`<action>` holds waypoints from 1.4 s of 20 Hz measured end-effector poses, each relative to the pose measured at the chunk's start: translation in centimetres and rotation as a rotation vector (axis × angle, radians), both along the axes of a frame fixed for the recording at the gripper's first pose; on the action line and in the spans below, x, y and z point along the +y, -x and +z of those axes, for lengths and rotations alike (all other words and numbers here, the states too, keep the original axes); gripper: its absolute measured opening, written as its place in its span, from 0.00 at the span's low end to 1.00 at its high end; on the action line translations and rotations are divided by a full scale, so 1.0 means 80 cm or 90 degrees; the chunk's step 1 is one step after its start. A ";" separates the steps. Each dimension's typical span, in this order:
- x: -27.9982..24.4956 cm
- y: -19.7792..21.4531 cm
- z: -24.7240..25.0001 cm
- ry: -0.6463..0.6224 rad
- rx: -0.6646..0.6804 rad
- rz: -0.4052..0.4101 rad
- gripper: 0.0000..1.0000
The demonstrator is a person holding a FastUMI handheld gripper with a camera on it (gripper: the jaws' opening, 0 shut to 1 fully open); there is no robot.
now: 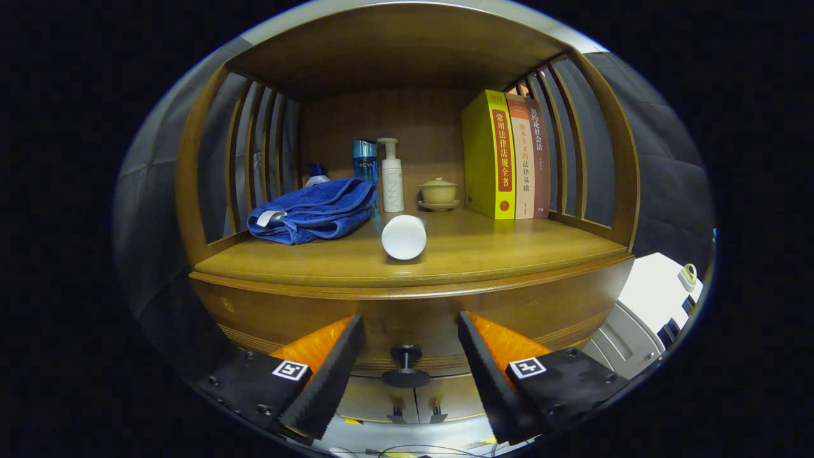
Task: Pull open the drawer, take out the items inside it, and place them on the countertop above the cabinet.
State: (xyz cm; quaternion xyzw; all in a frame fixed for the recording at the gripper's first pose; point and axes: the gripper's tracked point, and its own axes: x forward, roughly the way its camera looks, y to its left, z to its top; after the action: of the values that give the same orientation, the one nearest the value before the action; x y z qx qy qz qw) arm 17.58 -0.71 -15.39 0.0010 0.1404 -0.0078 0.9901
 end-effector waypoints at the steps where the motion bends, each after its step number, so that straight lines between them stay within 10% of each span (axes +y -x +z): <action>1: 0.000 0.001 -0.001 0.001 0.002 0.001 0.99; 28: -0.010 0.221 0.170 0.022 -0.152 -0.030 0.99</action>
State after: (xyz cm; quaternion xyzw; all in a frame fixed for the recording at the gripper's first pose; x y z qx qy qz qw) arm -0.09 -1.50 -1.79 -0.0122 0.0212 -0.0335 0.9991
